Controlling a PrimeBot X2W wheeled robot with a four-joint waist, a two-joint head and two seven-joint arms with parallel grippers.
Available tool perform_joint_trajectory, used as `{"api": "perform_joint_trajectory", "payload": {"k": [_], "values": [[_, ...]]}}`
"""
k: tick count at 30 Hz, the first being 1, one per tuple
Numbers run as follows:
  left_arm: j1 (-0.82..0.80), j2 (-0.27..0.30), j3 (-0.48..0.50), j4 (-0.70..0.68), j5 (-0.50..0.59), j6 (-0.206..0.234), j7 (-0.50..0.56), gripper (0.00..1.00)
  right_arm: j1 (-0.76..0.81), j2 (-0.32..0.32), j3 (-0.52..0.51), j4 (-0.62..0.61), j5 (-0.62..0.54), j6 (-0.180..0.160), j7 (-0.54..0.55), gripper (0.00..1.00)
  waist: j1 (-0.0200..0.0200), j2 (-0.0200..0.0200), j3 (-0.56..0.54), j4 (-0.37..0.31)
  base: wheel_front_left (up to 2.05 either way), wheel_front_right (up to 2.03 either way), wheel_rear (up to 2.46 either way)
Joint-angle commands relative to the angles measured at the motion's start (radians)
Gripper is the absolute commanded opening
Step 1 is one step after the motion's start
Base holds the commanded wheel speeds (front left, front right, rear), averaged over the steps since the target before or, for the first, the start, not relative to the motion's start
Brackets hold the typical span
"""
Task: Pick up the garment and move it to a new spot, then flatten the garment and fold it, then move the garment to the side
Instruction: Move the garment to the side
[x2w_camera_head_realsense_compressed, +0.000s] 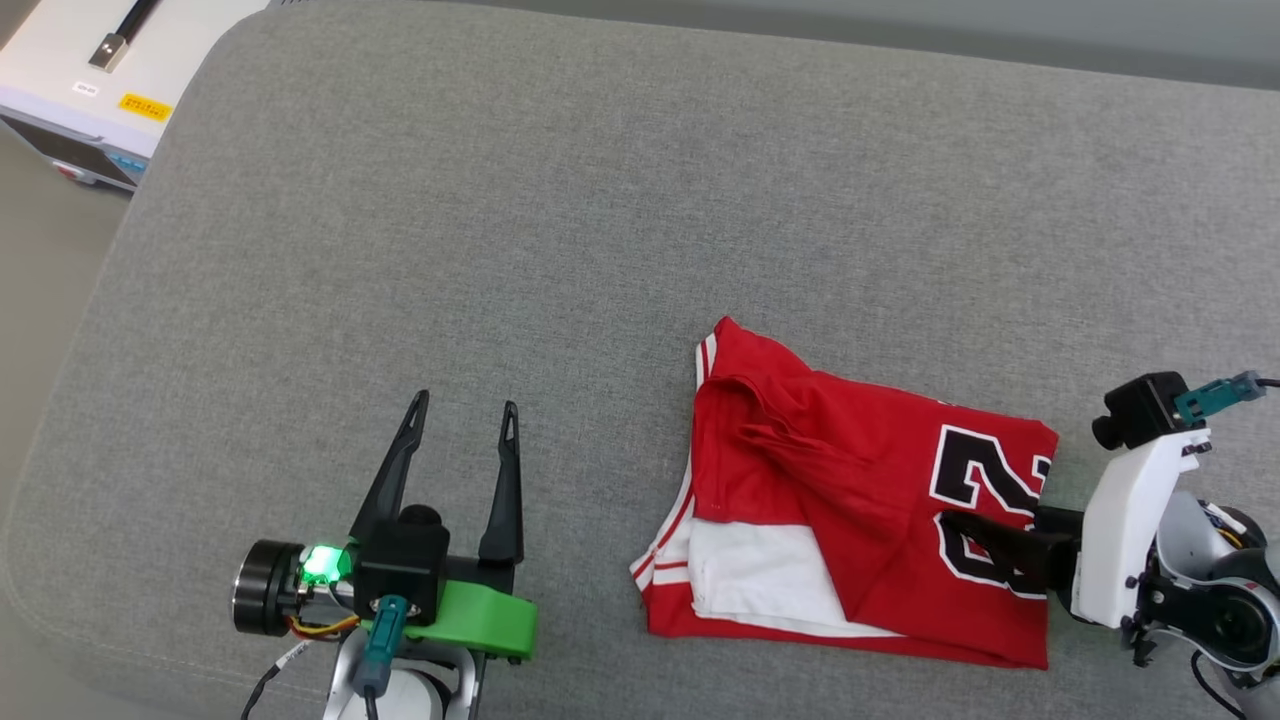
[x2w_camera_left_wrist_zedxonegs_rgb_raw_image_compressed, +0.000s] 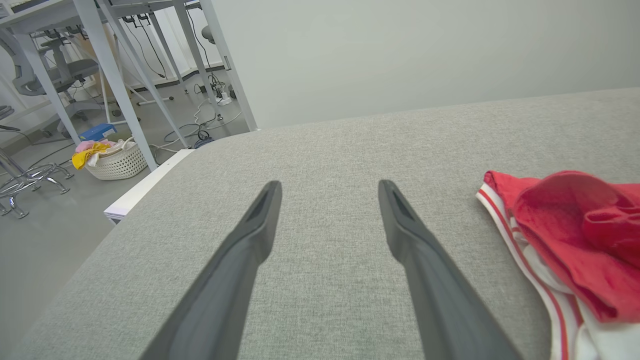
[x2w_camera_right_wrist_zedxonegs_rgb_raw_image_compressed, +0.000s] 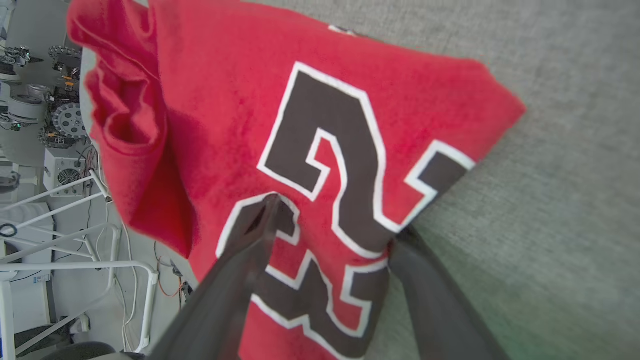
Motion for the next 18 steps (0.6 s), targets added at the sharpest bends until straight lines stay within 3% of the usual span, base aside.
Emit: {"api": "perform_joint_trajectory", "payload": {"k": [1, 2, 3, 4, 18], "values": [[-0.020, -0.006, -0.002, 0.002, 0.008, -0.004, -0.006, 1.00, -0.001, 0.021, 0.035, 0.023, 0.003, -0.001, -0.010, 1.00, 0.0000, 0.0000, 0.004, 0.004, 0.00, 0.00, 0.00], [-0.021, -0.006, -0.003, 0.003, 0.008, -0.004, -0.006, 1.00, -0.005, 0.020, 0.045, 0.025, 0.003, -0.001, -0.019, 1.00, 0.0000, 0.0000, 0.003, 0.004, 0.00, 0.00, 0.00], [-0.022, -0.006, -0.004, 0.004, 0.008, -0.004, -0.006, 1.00, -0.009, 0.014, 0.058, 0.029, -0.001, -0.001, -0.031, 0.25, 0.0000, 0.0000, 0.003, 0.004, 0.00, 0.00, 0.00], [-0.021, -0.006, -0.004, 0.005, 0.008, -0.003, -0.006, 1.00, -0.012, 0.009, 0.066, 0.031, -0.003, -0.001, -0.043, 0.00, 0.0000, 0.0000, 0.001, 0.004, 0.00, 0.00, 0.00], [0.012, -0.005, -0.001, 0.018, 0.001, 0.006, -0.006, 1.00, -0.074, -0.116, 0.130, -0.119, 0.003, -0.001, -0.217, 0.00, 0.0000, 0.0000, -0.065, -0.066, 0.00, 0.00, 0.00]]}}
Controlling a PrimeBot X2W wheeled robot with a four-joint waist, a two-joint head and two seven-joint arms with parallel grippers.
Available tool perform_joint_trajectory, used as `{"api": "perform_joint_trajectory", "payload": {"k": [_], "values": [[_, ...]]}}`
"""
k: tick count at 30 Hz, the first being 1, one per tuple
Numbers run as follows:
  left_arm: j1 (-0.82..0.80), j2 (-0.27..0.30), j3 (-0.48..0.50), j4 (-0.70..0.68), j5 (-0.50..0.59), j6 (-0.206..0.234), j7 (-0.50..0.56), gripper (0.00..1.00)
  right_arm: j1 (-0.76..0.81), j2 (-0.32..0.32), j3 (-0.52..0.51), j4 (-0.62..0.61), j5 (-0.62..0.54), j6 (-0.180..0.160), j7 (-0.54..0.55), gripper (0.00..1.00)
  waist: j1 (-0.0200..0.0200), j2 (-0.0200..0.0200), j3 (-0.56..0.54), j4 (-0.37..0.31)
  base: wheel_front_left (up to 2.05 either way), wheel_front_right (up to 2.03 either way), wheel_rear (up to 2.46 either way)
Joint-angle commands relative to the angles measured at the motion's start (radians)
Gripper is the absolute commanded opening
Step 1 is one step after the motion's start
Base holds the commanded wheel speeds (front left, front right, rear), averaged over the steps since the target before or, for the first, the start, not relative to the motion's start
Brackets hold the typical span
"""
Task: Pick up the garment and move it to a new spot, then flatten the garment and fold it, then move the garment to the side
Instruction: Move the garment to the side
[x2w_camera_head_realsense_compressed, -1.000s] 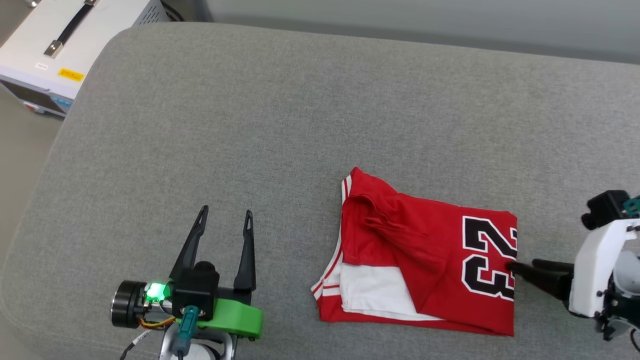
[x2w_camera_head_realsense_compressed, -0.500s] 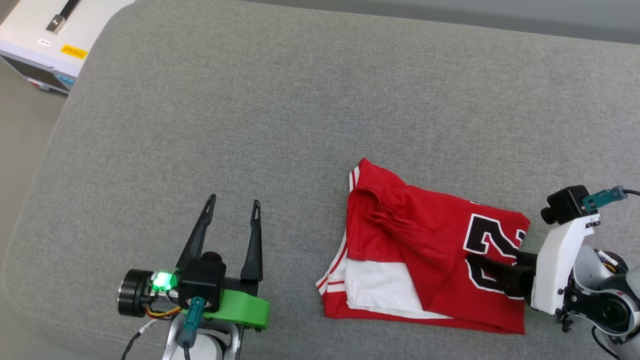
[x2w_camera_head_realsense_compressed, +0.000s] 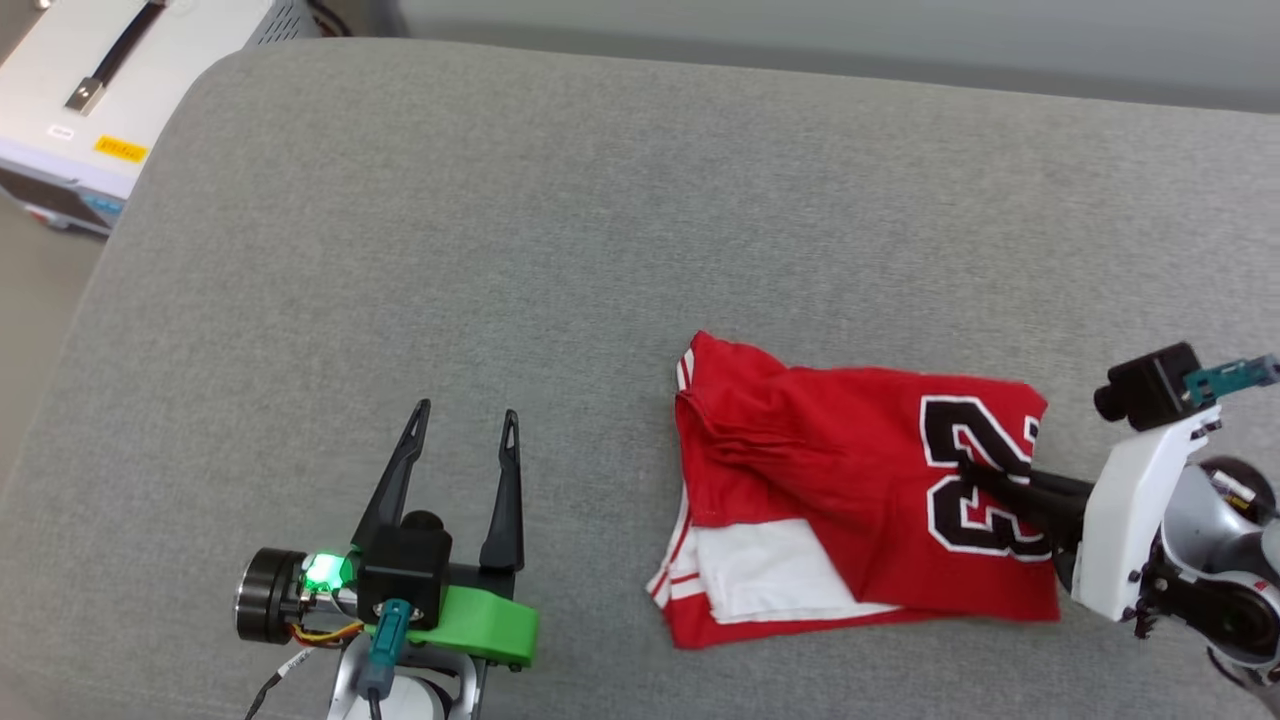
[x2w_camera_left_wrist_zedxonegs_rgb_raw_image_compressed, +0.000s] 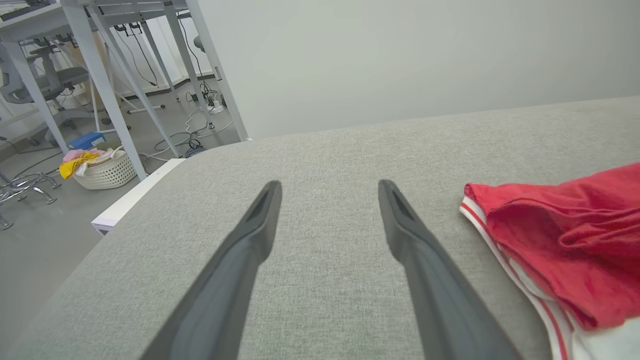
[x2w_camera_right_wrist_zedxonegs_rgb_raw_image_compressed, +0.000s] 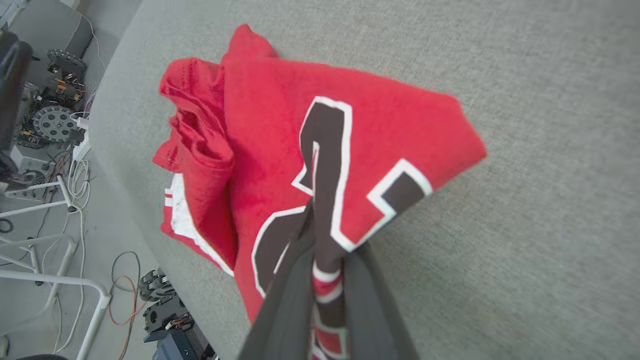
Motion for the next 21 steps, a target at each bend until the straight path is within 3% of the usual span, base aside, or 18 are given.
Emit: {"api": "perform_joint_trajectory", "payload": {"k": [1, 12, 21], "values": [[0.010, -0.002, 0.001, 0.002, 0.000, 0.002, -0.006, 1.00, -0.025, -0.022, 0.003, -0.019, -0.010, -0.001, -0.011, 0.00, 0.0000, 0.0000, -0.024, -0.034, 0.00, 0.00, 0.00], [0.028, -0.002, 0.015, -0.005, -0.002, 0.009, -0.006, 1.00, -0.076, -0.178, 0.009, -0.104, -0.151, -0.001, -0.003, 0.00, 0.0000, 0.0000, -0.048, -0.167, 0.00, 0.00, 0.00], [0.000, 0.007, 0.034, -0.033, 0.006, 0.016, -0.006, 1.00, -0.136, -0.238, -0.053, -0.048, -0.205, -0.001, 0.018, 0.00, 0.0000, 0.0000, 0.022, -0.264, 0.00, 0.00, 0.00]]}}
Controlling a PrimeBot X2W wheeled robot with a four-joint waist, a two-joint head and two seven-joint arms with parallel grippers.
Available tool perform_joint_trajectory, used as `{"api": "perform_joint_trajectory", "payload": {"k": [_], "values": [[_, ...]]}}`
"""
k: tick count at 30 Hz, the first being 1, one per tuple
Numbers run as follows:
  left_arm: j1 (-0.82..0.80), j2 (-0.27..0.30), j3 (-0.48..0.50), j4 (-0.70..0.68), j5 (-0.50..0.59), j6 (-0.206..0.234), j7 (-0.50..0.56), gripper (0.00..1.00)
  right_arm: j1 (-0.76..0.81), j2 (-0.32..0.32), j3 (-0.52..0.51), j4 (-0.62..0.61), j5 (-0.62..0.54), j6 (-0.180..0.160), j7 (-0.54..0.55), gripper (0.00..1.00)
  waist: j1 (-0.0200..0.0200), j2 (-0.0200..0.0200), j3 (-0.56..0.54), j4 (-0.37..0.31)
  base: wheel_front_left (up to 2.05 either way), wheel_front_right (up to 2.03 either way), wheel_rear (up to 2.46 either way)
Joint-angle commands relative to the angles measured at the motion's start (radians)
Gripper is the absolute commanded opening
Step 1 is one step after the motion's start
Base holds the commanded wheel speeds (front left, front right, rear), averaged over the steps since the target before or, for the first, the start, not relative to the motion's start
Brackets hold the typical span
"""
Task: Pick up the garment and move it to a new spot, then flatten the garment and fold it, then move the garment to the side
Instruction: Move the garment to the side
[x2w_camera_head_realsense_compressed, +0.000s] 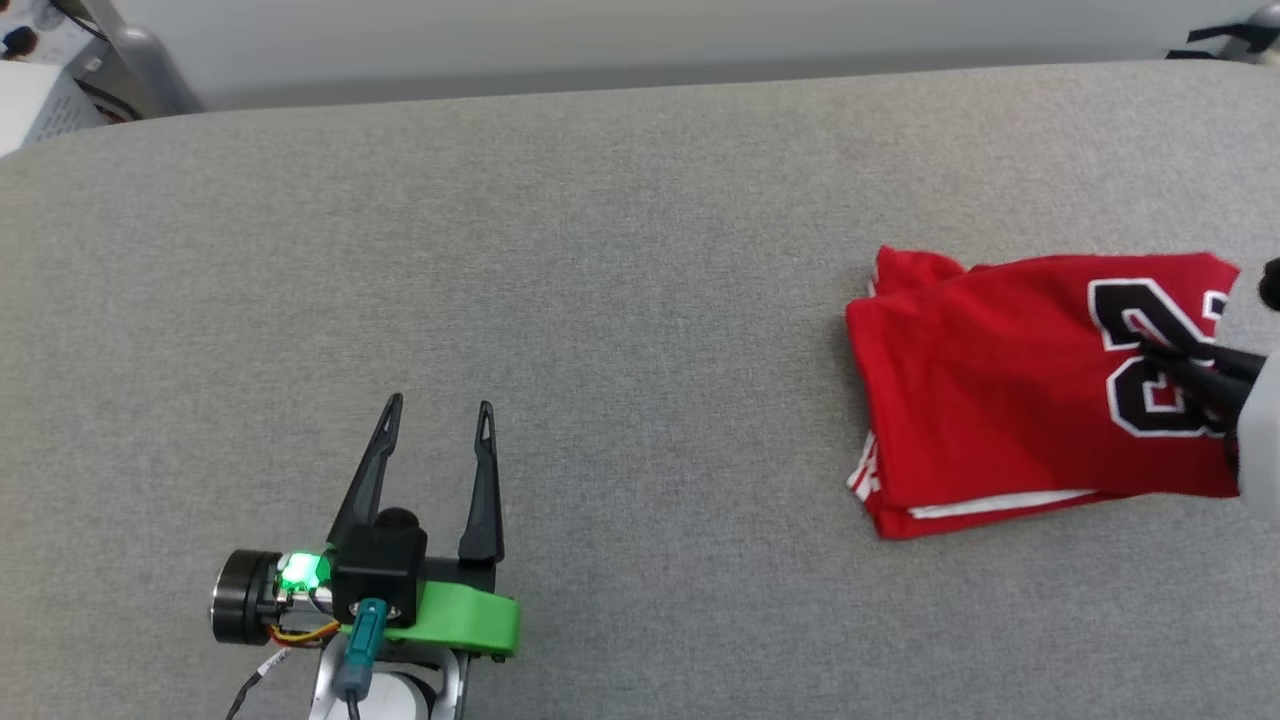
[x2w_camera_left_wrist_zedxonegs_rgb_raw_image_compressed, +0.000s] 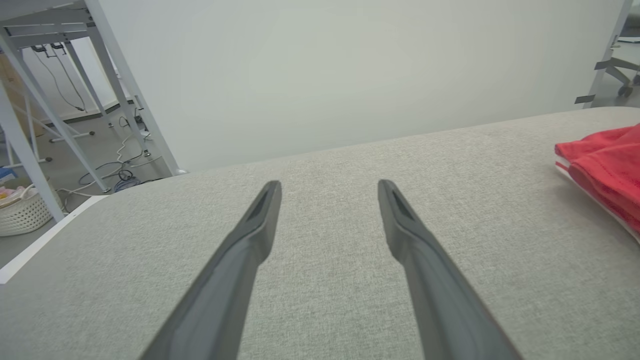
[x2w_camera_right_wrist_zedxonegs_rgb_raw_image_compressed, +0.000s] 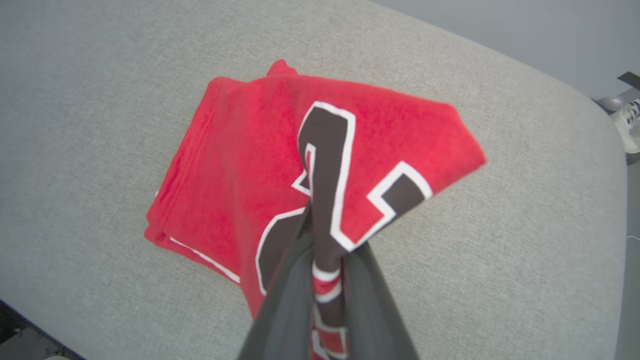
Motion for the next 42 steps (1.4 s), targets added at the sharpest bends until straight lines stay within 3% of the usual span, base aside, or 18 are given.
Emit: {"api": "perform_joint_trajectory", "payload": {"k": [1, 17, 28, 29, 30, 37, 42], "values": [[-0.023, 0.008, 0.004, -0.009, 0.008, 0.003, -0.006, 1.00, -0.033, -0.009, -0.014, 0.020, -0.010, -0.001, 0.002, 0.00, 0.0000, -0.0001, 0.059, -0.045, 0.00, 0.00, 0.00], [-0.137, 0.054, -0.005, -0.064, 0.030, 0.000, -0.006, 1.00, -0.205, -0.114, -0.101, 0.376, -0.138, -0.001, -0.011, 0.00, 0.0000, -0.0001, 0.254, -0.030, 0.00, 0.00, 0.00], [-0.159, 0.072, -0.015, -0.077, 0.028, 0.013, -0.006, 1.00, -0.305, -0.069, -0.206, 0.590, -0.222, -0.001, -0.045, 0.00, 0.0000, -0.0001, 0.302, -0.011, 0.00, 0.00, 0.00], [-0.159, 0.073, -0.016, -0.076, 0.027, 0.014, -0.006, 1.00, -0.310, -0.060, -0.211, 0.606, -0.234, -0.001, -0.048, 0.34, 0.0000, -0.0001, 0.300, -0.009, 0.00, 0.00, 0.00], [-0.159, 0.074, -0.017, -0.075, 0.026, 0.015, -0.006, 1.00, -0.312, -0.051, -0.212, 0.616, -0.242, -0.001, -0.050, 1.00, 0.0000, -0.0001, 0.297, -0.009, 0.00, 0.00, 0.00], [-0.142, 0.071, -0.024, -0.062, 0.017, 0.027, -0.006, 1.00, -0.311, -0.025, -0.236, 0.662, -0.343, -0.001, -0.132, 1.00, 0.0000, -0.0001, 0.233, -0.001, 0.00, 0.00, 0.00], [-0.105, 0.067, -0.021, -0.048, 0.004, 0.035, -0.006, 1.00, -0.281, 0.003, -0.274, 0.630, -0.393, -0.001, -0.261, 1.00, 0.0000, -0.0001, 0.156, 0.000, 0.00, 0.00, 0.00]]}}
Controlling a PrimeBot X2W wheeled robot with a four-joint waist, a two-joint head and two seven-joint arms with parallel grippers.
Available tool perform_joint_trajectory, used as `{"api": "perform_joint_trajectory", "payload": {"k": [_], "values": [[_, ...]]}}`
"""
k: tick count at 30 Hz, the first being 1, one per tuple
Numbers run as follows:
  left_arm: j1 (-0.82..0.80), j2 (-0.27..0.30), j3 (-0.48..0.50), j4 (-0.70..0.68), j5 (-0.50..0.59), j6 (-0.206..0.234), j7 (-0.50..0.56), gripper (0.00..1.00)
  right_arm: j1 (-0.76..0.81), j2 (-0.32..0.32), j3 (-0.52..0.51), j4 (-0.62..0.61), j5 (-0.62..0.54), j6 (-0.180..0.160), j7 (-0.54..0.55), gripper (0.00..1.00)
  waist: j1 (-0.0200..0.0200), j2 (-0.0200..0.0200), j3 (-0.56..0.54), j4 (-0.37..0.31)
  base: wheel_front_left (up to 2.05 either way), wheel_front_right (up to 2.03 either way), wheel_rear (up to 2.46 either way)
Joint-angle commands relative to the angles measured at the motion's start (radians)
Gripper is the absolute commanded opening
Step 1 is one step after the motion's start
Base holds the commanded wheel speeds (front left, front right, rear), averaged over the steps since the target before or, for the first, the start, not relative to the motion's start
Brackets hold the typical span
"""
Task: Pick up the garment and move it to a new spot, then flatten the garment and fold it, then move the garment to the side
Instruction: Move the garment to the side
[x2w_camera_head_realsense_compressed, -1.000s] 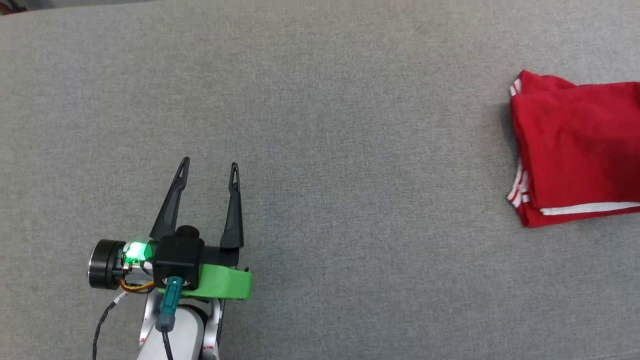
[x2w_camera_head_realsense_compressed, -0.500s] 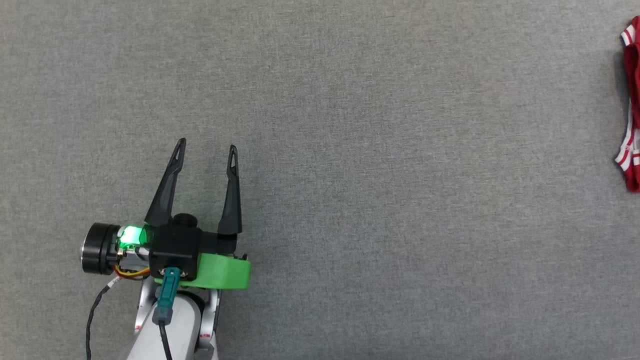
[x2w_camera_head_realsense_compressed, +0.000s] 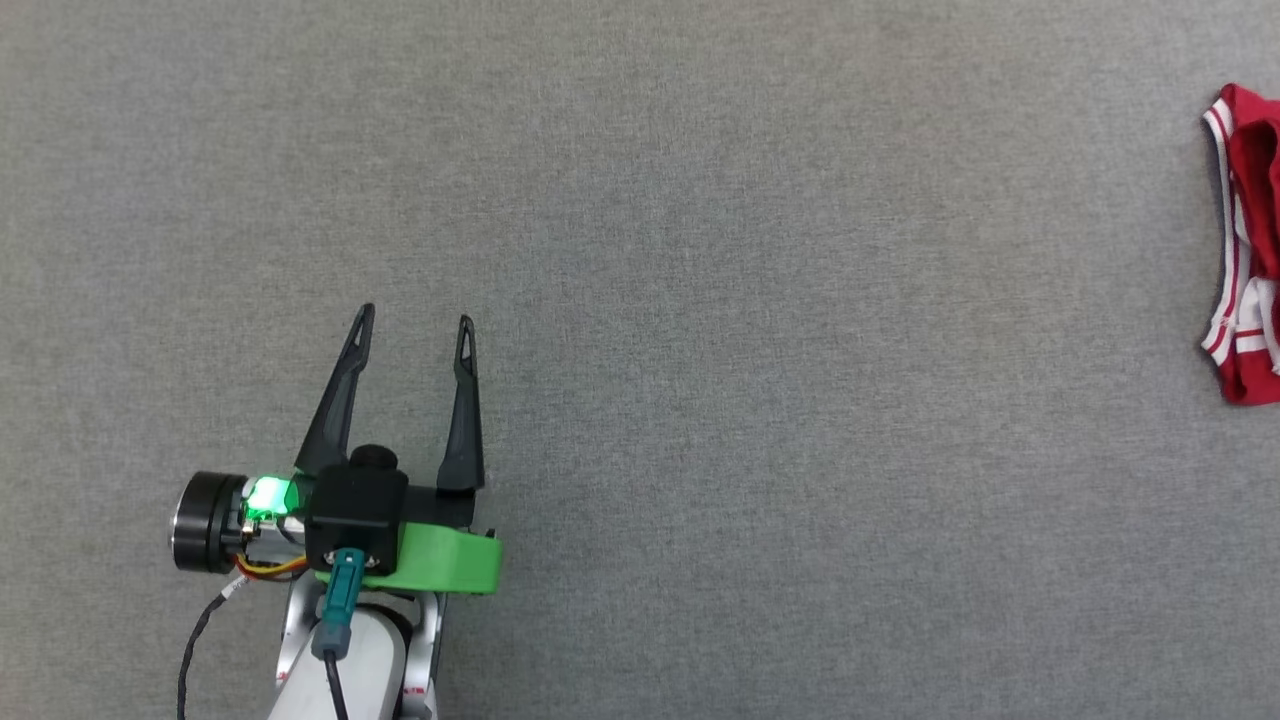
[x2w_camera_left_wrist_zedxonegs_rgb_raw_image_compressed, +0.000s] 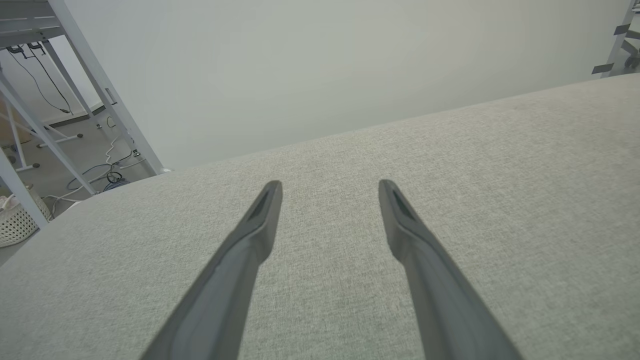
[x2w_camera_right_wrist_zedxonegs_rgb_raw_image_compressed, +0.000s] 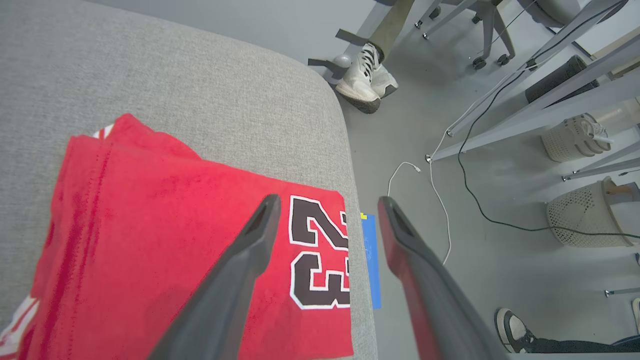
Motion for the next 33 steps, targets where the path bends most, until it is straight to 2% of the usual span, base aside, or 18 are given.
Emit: {"api": "perform_joint_trajectory", "payload": {"k": [1, 5, 6, 10, 15, 21, 22, 33], "values": [[0.021, 0.000, 0.002, 0.006, -0.007, 0.007, -0.006, 1.00, 0.020, 0.009, -0.018, -0.015, -0.021, -0.001, -0.038, 1.00, -0.0001, -0.0001, -0.063, 0.005, 0.00, 0.00, 0.00], [0.051, -0.006, 0.003, 0.009, -0.014, 0.010, -0.006, 1.00, 0.054, 0.030, -0.101, -0.068, -0.091, -0.001, -0.183, 1.00, -0.0001, -0.0001, -0.113, 0.019, 0.00, 0.00, 0.00], [0.073, -0.010, 0.008, 0.011, -0.019, 0.014, -0.006, 1.00, 0.091, 0.087, -0.195, -0.123, -0.162, -0.001, -0.310, 1.00, -0.0001, -0.0001, -0.144, 0.028, 0.00, 0.00, 0.00], [0.103, -0.010, 0.012, 0.015, -0.022, 0.011, -0.006, 1.00, 0.159, 0.186, -0.299, -0.212, -0.245, -0.001, -0.437, 1.00, -0.0001, -0.0001, -0.178, 0.040, 0.00, 0.00, 0.00], [0.122, -0.014, 0.023, 0.019, -0.026, 0.012, -0.006, 1.00, 0.238, 0.344, -0.360, -0.382, -0.293, -0.001, -0.479, 1.00, -0.0001, -0.0001, -0.213, 0.063, 0.00, 0.00, 0.00], [0.143, -0.031, 0.027, 0.032, -0.031, 0.008, -0.006, 1.00, 0.346, 0.513, -0.341, -0.549, -0.328, -0.001, -0.494, 1.00, -0.0001, -0.0001, -0.252, 0.099, 0.00, 0.00, 0.00], [0.165, -0.041, 0.037, 0.048, -0.032, 0.006, -0.006, 1.00, 0.471, 0.626, -0.278, -0.576, -0.322, -0.001, -0.495, 1.00, -0.0001, -0.0001, -0.287, 0.128, 0.00, 0.00, 0.00], [0.204, -0.043, 0.055, 0.071, -0.030, -0.010, -0.006, 1.00, 0.698, 0.745, -0.256, -0.571, -0.318, -0.001, -0.497, 1.00, -0.0001, -0.0001, -0.357, 0.146, 0.00, 0.00, 0.00]]}}
